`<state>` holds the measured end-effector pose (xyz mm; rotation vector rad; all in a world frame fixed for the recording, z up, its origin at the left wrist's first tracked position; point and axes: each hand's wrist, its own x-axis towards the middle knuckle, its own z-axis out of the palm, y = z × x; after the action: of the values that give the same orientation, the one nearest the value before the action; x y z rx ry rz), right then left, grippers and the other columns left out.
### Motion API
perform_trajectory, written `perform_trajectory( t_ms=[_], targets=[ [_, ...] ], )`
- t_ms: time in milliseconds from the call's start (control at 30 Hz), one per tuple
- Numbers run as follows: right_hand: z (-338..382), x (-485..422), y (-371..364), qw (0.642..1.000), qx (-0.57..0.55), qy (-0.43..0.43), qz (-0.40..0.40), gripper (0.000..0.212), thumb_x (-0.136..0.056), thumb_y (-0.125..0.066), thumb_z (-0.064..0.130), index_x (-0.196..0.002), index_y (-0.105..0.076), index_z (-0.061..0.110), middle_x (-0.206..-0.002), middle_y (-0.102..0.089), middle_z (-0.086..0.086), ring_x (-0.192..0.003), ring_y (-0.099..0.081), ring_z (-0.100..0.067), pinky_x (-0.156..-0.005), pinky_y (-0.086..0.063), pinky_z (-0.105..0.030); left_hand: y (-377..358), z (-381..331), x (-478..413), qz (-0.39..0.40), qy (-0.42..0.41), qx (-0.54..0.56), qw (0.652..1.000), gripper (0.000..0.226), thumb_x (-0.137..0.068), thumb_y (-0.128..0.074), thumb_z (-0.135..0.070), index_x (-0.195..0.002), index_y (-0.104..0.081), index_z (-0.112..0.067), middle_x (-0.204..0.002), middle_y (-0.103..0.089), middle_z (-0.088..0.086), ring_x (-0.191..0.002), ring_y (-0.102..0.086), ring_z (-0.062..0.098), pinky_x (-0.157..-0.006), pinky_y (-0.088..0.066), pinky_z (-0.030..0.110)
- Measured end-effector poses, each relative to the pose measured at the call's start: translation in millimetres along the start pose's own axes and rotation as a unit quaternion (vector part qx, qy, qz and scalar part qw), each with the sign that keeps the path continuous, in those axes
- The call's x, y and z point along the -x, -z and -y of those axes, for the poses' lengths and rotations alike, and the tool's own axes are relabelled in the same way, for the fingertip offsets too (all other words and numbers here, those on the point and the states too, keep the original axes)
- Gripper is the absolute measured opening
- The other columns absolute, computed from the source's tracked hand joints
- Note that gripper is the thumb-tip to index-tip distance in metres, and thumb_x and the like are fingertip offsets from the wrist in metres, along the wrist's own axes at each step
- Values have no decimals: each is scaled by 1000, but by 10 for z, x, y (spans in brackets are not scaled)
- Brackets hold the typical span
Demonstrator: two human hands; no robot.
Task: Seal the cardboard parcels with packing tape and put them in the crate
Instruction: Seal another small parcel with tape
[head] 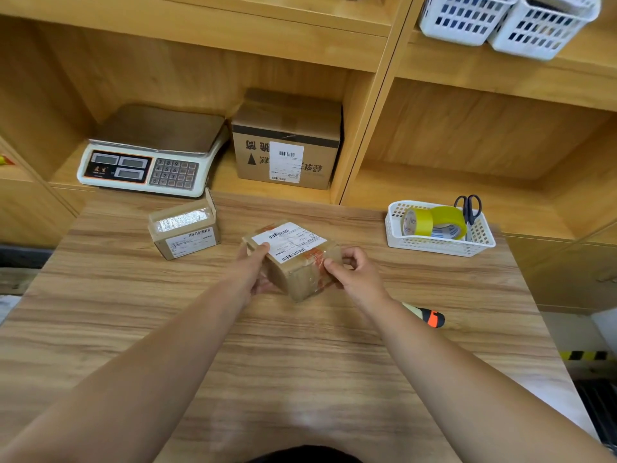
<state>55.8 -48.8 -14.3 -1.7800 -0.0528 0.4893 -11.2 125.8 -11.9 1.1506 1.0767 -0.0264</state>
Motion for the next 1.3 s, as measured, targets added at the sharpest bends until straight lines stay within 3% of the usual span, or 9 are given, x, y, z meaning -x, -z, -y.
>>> perform_trajectory(
  t_ms=[100,267,433,633,833,1000,1133,1233,1300],
  targets=[
    [-14,7,12,1000,10,-4,-10,16,-87,-68,19,-94,-54,18,-78,-55,4,-61,-54,-6,-54,-45,-21,-4,14,-41,8,-38,-86,996,46,-101,-39,-39,-145,-30,-41,-115,-54,3,-62,-57,17,-48,-50,25],
    [-37,-6,42,996,82,13,27,49,-94,-55,15,-137,-39,31,-69,-50,3,-55,-53,-4,-72,-56,-35,-39,-11,-45,73,-95,-111,987,42,-102,-34,-14,-138,-44,-32,-120,-61,3,-78,-66,18,-54,-56,22],
    [27,26,104,997,75,1,20,58,-96,-52,16,-146,-30,35,-86,-52,0,-63,-59,-12,-66,-52,-18,3,-16,-87,113,-141,-129,975,71,-85,-42,17,-140,-45,-27,-146,-43,5,-91,-68,17,-83,-55,27],
    [-9,59,94,997,41,37,58,96,-71,-80,5,-145,-24,30,-103,-56,6,-91,-58,-5,-75,-49,-12,-25,94,-44,96,-206,-146,963,60,-82,-66,-8,-136,-52,-29,-138,-53,-7,-121,-53,15,-105,-44,38],
    [-37,17,204,997,65,27,-20,72,-73,-80,12,-132,-41,22,-85,-49,5,-68,-49,-2,-56,-40,-5,-49,154,-103,86,-219,-194,952,52,-89,-60,-7,-135,-52,-27,-132,-55,-7,-101,-55,5,-76,-43,9],
    [-187,-44,260,996,-46,-56,-54,37,-75,-78,31,-97,-54,12,-89,-59,-7,-76,-59,-16,-73,-51,-31,5,277,-197,-26,-156,-341,927,82,-76,-70,-24,-148,-29,-23,-144,-44,9,-129,-43,31,-104,-41,43],
    [-366,-26,289,989,-77,-117,-38,34,-78,-76,28,-97,-55,9,-95,-65,-12,-80,-63,-18,-68,-55,-31,8,445,-205,-45,-62,-313,947,87,-78,-68,-18,-150,-19,-17,-135,-47,16,-112,-53,31,-91,-49,40],
    [-485,7,306,984,-68,-167,-10,41,-84,-71,29,-112,-46,13,-106,-60,-9,-81,-63,-19,-71,-58,-33,-36,571,-188,-41,-68,-281,956,83,-84,-67,-16,-151,-18,-15,-111,-61,11,-76,-57,18,-69,-51,32],
    [-574,-8,323,976,-42,-213,11,42,-88,-66,33,-117,-45,10,-110,-57,-8,-79,-64,-20,-78,-58,-34,-52,629,-197,-54,-76,-277,956,78,-83,-69,-21,-148,-26,-14,-100,-63,8,-77,-62,23,-70,-55,36]
  ],
)
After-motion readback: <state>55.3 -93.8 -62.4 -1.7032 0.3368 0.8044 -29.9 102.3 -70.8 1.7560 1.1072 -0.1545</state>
